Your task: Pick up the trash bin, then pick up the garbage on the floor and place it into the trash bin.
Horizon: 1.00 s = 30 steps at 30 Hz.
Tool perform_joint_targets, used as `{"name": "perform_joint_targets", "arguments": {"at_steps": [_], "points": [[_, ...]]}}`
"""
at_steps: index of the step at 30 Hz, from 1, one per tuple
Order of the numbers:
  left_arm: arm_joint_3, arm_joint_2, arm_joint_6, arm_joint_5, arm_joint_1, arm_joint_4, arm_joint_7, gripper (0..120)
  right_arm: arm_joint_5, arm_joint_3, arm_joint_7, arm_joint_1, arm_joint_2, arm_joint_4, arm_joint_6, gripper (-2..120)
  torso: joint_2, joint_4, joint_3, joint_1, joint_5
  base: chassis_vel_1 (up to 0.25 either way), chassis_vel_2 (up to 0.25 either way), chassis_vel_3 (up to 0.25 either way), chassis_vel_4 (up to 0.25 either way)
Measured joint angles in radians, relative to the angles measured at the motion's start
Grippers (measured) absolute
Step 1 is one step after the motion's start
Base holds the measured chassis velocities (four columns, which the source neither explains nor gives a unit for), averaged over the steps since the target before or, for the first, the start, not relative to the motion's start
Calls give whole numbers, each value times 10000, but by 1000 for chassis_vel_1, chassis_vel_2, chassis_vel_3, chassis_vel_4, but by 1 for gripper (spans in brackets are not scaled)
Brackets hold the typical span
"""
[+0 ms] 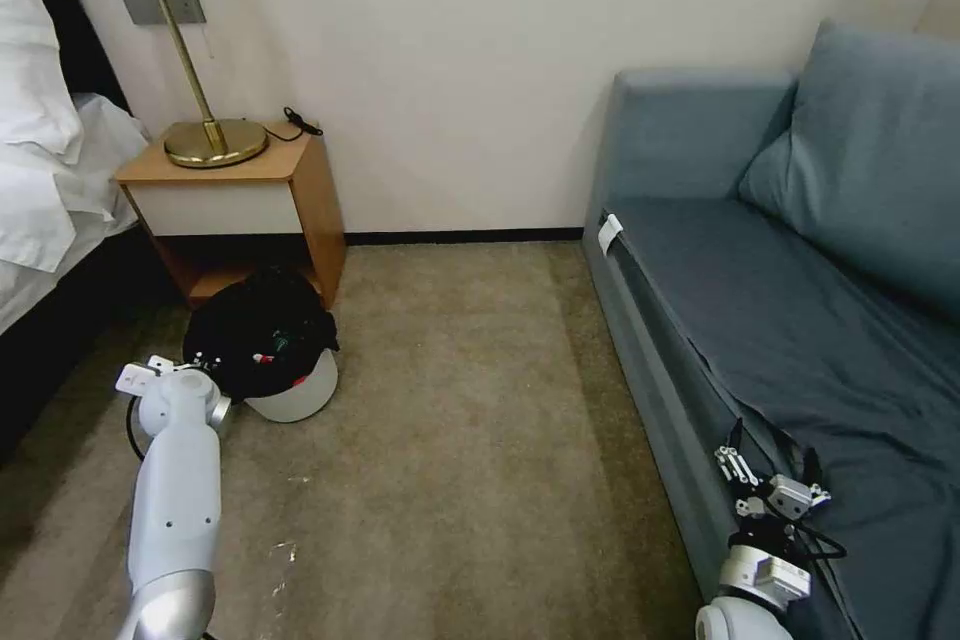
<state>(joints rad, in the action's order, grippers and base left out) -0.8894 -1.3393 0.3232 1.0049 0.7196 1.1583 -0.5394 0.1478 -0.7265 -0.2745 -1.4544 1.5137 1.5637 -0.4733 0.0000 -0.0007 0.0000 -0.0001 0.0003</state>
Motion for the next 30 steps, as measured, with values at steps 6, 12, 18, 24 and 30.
{"name": "perform_joint_targets", "arguments": {"at_steps": [6, 12, 18, 24, 30], "points": [[-41, -51, 697, -396, 691, 1263, 349, 68, 36, 116, 48, 92, -157, -27, 71, 100, 0, 3, 1, 1, 0, 0, 0, 0, 0], [-92, 3, 1832, -2052, 2068, 3622, 1547, 90, 50, 235, 153, 278, -369, 66, 238, 100, -2, 3, 1, 1, 5, 0, 0, 0, 0], [-107, 256, 2530, -3906, 4103, 6481, 4440, 100, 54, 444, 221, 489, -579, 242, 370, 100, -3, 6, 1, 1, 5, 0, 0, 0, 0], [148, 75, 1972, -5190, 5327, 7657, 5447, 100, 36, 587, 251, 613, -698, 546, 548, 100, -2, 7, 2, 2, 2, 0, 0, 0, 0], [624, 78, 1022, -5964, 6722, 7992, 5723, 100, -42, 692, 273, 722, -772, 930, 736, 100, -3, 8, 1, 1, -3, 0, 0, 0, 0]]}}
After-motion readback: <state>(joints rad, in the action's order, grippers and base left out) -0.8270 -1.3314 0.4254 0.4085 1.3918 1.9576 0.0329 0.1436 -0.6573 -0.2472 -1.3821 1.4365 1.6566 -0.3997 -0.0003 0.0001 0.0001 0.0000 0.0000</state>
